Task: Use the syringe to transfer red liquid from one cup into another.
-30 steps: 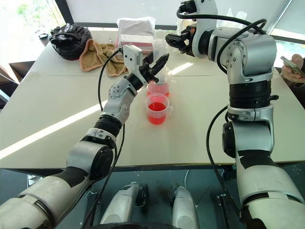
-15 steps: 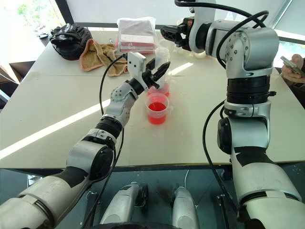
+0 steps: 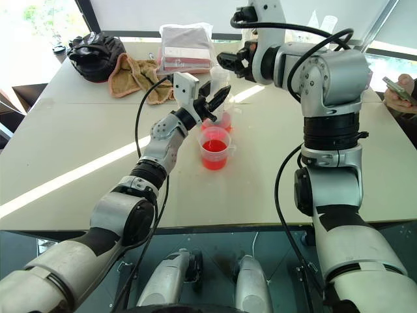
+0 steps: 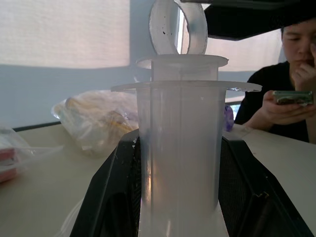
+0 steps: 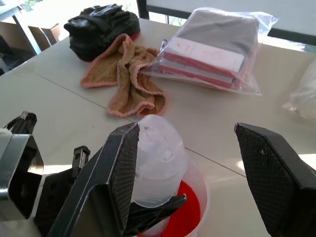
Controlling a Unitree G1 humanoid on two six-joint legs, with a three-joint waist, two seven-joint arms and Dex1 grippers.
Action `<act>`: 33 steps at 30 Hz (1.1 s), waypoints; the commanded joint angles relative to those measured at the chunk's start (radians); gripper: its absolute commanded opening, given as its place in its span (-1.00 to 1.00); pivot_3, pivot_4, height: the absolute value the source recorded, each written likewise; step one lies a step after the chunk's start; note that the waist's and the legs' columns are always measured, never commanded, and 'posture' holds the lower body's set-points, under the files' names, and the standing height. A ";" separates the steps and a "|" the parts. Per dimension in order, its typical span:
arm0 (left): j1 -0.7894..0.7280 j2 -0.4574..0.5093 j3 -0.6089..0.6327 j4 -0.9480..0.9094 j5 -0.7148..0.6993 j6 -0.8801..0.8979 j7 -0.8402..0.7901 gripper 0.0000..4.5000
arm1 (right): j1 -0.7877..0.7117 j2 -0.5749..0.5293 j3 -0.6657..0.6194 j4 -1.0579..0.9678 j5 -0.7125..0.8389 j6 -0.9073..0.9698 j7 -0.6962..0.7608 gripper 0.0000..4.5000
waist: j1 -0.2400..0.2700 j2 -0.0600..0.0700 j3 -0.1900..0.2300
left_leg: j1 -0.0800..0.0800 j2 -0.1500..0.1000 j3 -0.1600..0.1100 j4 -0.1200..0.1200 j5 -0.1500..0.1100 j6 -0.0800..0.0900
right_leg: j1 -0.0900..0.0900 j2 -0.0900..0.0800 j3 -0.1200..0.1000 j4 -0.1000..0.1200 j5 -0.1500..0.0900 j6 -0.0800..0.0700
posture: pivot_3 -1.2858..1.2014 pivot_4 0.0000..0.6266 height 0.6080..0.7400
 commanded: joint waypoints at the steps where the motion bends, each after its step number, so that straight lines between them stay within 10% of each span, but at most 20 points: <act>1: -0.017 -0.006 -0.004 -0.023 0.007 -0.014 0.002 -0.35 | -0.003 -0.009 0.001 -0.059 -0.006 -0.010 0.002 0.41 | 0.000 0.000 0.000 | 0.000 0.000 0.000 0.000 0.000 0.000 | 0.000 0.000 0.000 0.000 0.000 0.000 | 0.03 -0.52 1.00; 21: -0.002 -0.014 -0.010 -0.054 0.005 -0.008 -0.006 -0.35 | 0.007 0.054 0.019 0.109 -0.102 -0.209 -0.035 0.41 | -0.001 0.000 0.000 | 0.000 0.000 0.001 0.000 0.001 0.001 | 0.000 0.000 0.000 0.000 0.000 0.000 | 0.03 -0.52 1.00; 28: 0.001 -0.016 -0.013 -0.060 0.006 -0.008 -0.003 -0.35 | 0.008 0.072 0.014 0.121 -0.100 -0.208 -0.035 -0.92 | -0.001 0.000 0.000 | 0.000 0.000 0.001 0.000 0.001 0.001 | 0.000 0.000 0.000 0.000 0.000 0.000 | 0.03 -0.52 1.00; 33: -0.005 -0.016 -0.011 -0.056 0.008 -0.008 0.001 -0.35 | 0.012 0.085 -0.003 0.100 -0.079 -0.194 -0.028 -0.99 | -0.001 0.000 0.000 | 0.000 0.000 0.001 0.000 0.000 0.001 | 0.000 0.000 0.000 0.000 0.000 0.000 | 0.03 -0.52 1.00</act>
